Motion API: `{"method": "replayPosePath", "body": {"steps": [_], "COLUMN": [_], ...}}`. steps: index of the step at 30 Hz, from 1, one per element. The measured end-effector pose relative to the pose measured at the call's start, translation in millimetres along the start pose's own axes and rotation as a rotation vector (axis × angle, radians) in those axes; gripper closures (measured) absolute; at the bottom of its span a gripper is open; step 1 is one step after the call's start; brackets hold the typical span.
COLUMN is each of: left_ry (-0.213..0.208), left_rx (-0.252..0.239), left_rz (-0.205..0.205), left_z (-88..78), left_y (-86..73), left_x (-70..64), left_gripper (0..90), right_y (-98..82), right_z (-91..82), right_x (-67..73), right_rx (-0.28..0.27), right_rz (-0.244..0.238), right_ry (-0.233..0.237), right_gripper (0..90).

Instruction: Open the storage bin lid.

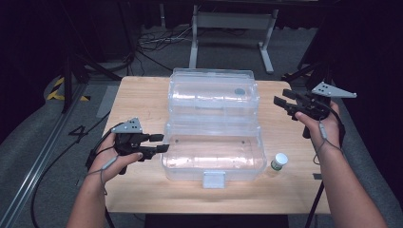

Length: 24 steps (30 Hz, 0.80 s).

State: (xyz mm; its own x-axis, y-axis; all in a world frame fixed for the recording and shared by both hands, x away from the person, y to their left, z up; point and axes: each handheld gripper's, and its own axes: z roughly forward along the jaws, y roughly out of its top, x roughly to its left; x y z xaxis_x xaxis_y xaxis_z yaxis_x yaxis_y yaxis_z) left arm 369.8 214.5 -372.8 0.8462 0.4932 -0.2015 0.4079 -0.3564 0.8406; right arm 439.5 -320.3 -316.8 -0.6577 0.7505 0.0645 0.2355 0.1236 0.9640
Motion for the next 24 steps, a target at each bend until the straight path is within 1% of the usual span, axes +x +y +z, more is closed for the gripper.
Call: {"method": "replayPosePath", "body": {"steps": [2, 5, 9, 11, 14, 16, 20, 21, 22, 23, 24], "left_ry": [0.01, 0.009, 0.009, 0.007, 0.005, 0.011, 0.036, 0.036, 0.037, 0.034, 0.035], "left_rx": [-0.003, -0.004, -0.015, -0.03, -0.057, -0.06, -0.057, -0.056, -0.048, -0.031, -0.029], "left_rz": [0.0, -0.002, 0.016, 0.017, 0.007, 0.017, 0.058, 0.056, 0.044, 0.022, 0.019], "left_z": [-1.6, -2.1, -1.7, -3.0, -6.2, -7.5, -8.5, -8.7, -9.3, -10.0, -10.5], "left_y": [0.4, 0.5, 1.9, 3.0, 2.9, 2.3, 1.4, 1.2, 1.2, 1.4, 1.0], "left_x": [2.2, 3.7, 5.7, 6.9, 9.3, 11.0, 14.0, 13.8, 13.2, 12.6, 12.8], "left_gripper": [52.4, 52.5, 51.3, 51.3, 49.3, 49.2, 46.0, 45.3, 45.2, 44.6, 44.7], "right_y": [-0.8, -2.0, -5.6, -7.5, -11.6, -14.1, -17.9, -18.5, -19.4, -20.2, -21.2], "right_z": [-6.0, -12.9, -22.4, -26.3, -33.3, -36.1, -40.8, -41.6, -42.7, -43.9, -44.7], "right_x": [2.0, 3.3, 3.5, 3.2, 2.6, 1.8, 0.4, 0.5, 0.0, 0.2, -0.4], "right_rx": [0.008, 0.007, 0.012, 0.022, 0.039, 0.05, 0.069, 0.071, 0.075, 0.083, 0.088], "right_rz": [-0.003, -0.004, 0.004, 0.015, 0.02, 0.022, 0.016, 0.017, 0.009, 0.012, 0.008], "right_ry": [0.001, 0.003, 0.005, 0.013, 0.011, 0.013, 0.002, 0.003, 0.003, 0.003, 0.002], "right_gripper": [43.7, 43.0, 42.1, 42.2, 42.0, 41.1, 40.7, 40.7, 40.6, 40.4, 40.3]}}
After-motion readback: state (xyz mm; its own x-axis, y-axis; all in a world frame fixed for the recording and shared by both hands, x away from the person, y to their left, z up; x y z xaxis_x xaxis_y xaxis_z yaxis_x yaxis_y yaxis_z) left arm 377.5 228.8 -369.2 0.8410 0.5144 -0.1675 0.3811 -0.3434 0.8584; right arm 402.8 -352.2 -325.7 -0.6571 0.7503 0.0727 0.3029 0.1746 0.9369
